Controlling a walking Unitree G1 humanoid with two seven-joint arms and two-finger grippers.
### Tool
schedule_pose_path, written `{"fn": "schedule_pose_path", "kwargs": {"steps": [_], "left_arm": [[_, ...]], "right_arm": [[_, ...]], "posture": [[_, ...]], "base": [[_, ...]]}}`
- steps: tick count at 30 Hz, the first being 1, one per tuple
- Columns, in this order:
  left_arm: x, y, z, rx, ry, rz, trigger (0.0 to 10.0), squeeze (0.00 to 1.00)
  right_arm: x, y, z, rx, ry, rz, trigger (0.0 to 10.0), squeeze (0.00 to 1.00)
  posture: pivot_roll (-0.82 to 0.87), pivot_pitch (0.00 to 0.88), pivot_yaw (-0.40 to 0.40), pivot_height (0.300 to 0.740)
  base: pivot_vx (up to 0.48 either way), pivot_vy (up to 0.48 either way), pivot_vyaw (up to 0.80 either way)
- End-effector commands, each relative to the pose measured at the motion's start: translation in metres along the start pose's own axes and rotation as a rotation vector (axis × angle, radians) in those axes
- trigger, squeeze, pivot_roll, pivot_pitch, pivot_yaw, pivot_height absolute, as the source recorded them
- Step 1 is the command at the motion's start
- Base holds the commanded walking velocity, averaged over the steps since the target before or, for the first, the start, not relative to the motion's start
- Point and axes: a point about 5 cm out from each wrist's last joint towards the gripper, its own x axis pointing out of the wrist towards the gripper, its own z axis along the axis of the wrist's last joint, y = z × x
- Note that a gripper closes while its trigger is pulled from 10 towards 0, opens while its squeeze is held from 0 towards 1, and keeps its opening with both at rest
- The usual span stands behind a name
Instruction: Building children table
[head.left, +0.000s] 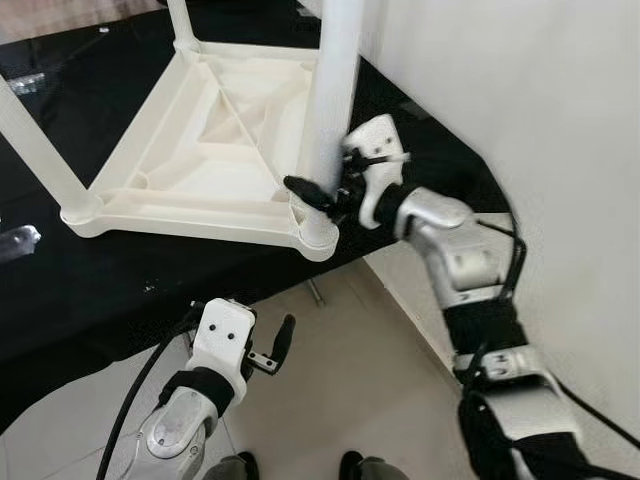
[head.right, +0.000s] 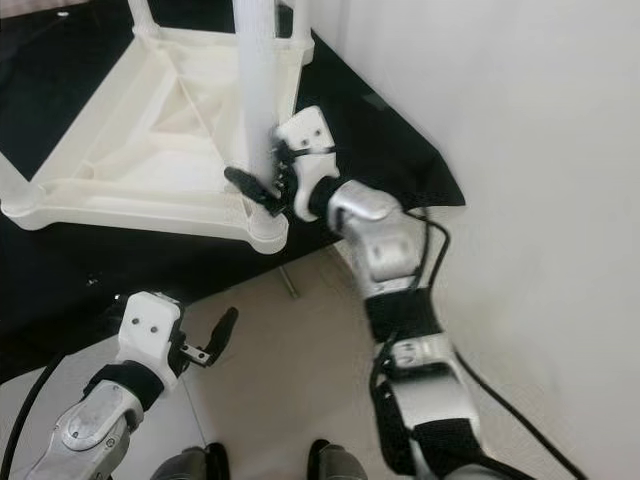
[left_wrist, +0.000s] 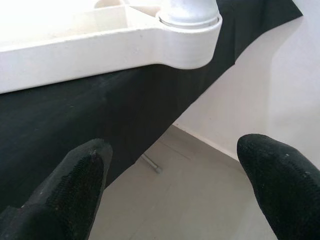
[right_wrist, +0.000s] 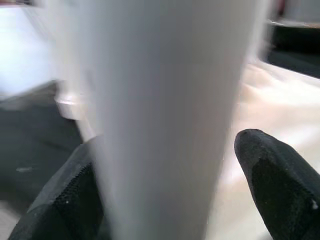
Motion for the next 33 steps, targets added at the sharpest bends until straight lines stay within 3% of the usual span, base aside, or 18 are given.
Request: {"fn": "schedule_pose_path", "kwargs": {"steps": [1,5,11,12,14,15,21,28,30,33], "left_arm": [[-0.005,-0.002,-0.003,-0.009,0.011,0.002,10.0,0.0],[-0.012,-0.003,-0.001,-0.015,0.014,-0.001,10.0,0.0],[-0.025,-0.005,0.001,-0.014,0.024,-0.003,10.0,0.0],[-0.027,-0.005,0.001,-0.014,0.028,-0.004,10.0,0.0],[-0.028,-0.006,0.001,-0.014,0.031,-0.005,10.0,0.0],[-0.03,-0.006,0.002,-0.015,0.034,-0.006,10.0,0.0],[-0.034,-0.007,0.003,-0.021,0.043,-0.008,10.0,0.0],[-0.033,-0.008,0.002,-0.029,0.048,-0.017,10.0,0.0],[-0.029,-0.007,0.001,-0.032,0.047,-0.017,10.0,0.0],[-0.024,-0.006,-0.001,-0.031,0.043,-0.012,10.0,0.0]], "right_arm": [[0.002,0.007,0.001,0.0,-0.021,0.159,10.0,0.0],[0.002,-0.001,0.006,-0.02,-0.027,0.246,10.0,0.0],[0.002,-0.012,0.007,0.026,-0.05,0.343,10.0,0.0],[0.002,-0.012,0.006,0.024,-0.04,0.355,2.8,0.0],[0.002,-0.012,0.004,0.023,-0.034,0.368,2.8,0.0],[0.001,-0.012,0.002,0.029,-0.029,0.394,0.0,0.0],[-0.002,-0.015,0.0,0.046,-0.042,0.422,0.0,0.0],[-0.01,-0.024,0.0,-0.003,-0.057,0.296,0.0,0.0],[-0.016,-0.024,-0.003,-0.014,-0.059,0.171,0.0,0.0],[-0.023,-0.01,-0.016,-0.052,0.003,-0.209,0.0,0.0]], "posture": [[0.09,0.212,-0.068,0.74],[0.12,0.235,-0.06,0.74],[0.15,0.271,-0.049,0.74],[0.15,0.283,-0.047,0.74],[0.15,0.283,-0.047,0.74],[0.15,0.295,-0.043,0.74],[0.13,0.31,-0.039,0.74],[0.08,0.294,-0.043,0.74],[0.07,0.284,-0.05,0.74],[0.06,0.271,-0.06,0.74]], "base": [[0.0,0.0,0.0],[0.0,0.0,0.0],[0.0,0.0,0.0],[0.0,0.0,0.0],[0.0,0.0,0.0],[0.0,0.0,0.0],[0.0,0.0,0.0],[0.0,0.0,0.0],[0.0,0.0,0.0],[0.0,0.0,0.0]]}}
